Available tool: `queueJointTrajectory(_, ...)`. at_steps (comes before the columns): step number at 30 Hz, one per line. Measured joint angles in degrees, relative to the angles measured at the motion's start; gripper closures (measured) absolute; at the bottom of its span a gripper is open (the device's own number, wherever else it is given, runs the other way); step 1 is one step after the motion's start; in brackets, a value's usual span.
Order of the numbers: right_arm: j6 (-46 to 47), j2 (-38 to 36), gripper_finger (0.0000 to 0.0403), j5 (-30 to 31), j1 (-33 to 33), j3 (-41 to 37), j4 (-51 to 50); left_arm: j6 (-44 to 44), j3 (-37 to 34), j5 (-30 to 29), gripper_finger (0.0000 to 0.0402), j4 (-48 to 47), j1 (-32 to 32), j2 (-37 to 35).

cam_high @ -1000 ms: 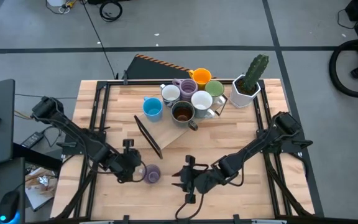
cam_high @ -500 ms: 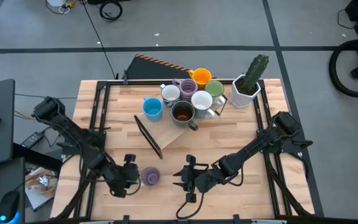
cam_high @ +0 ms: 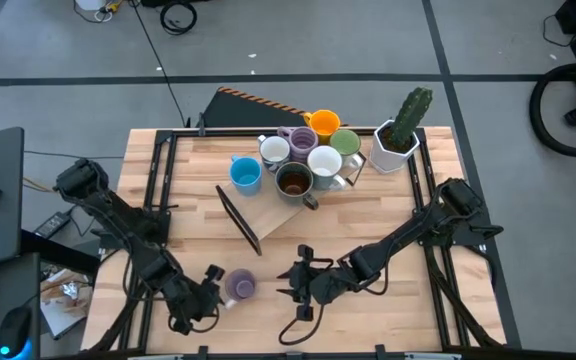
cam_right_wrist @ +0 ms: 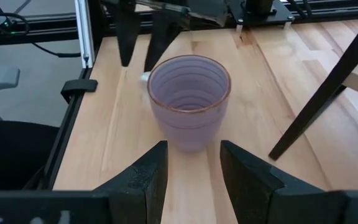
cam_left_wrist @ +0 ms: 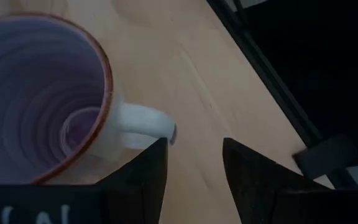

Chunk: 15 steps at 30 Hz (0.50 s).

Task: Place coffee mugs
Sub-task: Put the purple mug on the shelf

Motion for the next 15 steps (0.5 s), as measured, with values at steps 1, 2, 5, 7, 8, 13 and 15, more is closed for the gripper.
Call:
queueJointTrajectory(1,0.0,0.0,0.0250,0.0,-0.1,0.0,0.0,0.5,0.0,0.0,0.0240,0.5,0.3,0.2)
queueJointTrajectory(2,-0.1,0.0,0.0250,0.0,-0.1,0.0,0.0,1.4,0.0,0.1,0.0240,1.7,0.7,0.7)
queueJointTrajectory(5,-1.1,0.0,0.0250,0.0,-0.4,0.0,0.1,4.8,0.0,-0.9,0.0240,6.6,1.7,2.3)
queueJointTrajectory(7,-1.1,0.0,0.0250,0.0,-0.6,0.0,0.1,6.7,0.1,-2.3,0.0240,11.1,2.7,4.1)
queueJointTrajectory(8,-1.1,0.0,0.0250,0.0,-0.7,0.0,0.1,7.8,0.1,-2.5,0.0240,12.4,3.3,5.2)
queueJointTrajectory(13,-1.1,0.0,0.0250,-0.4,-0.7,0.0,-0.2,9.1,0.0,-5.2,0.0240,17.3,6.1,8.7)
queueJointTrajectory(15,-1.1,0.0,0.0250,-0.4,-0.7,0.0,-0.2,9.2,0.0,-5.7,0.0240,18.0,6.8,9.2)
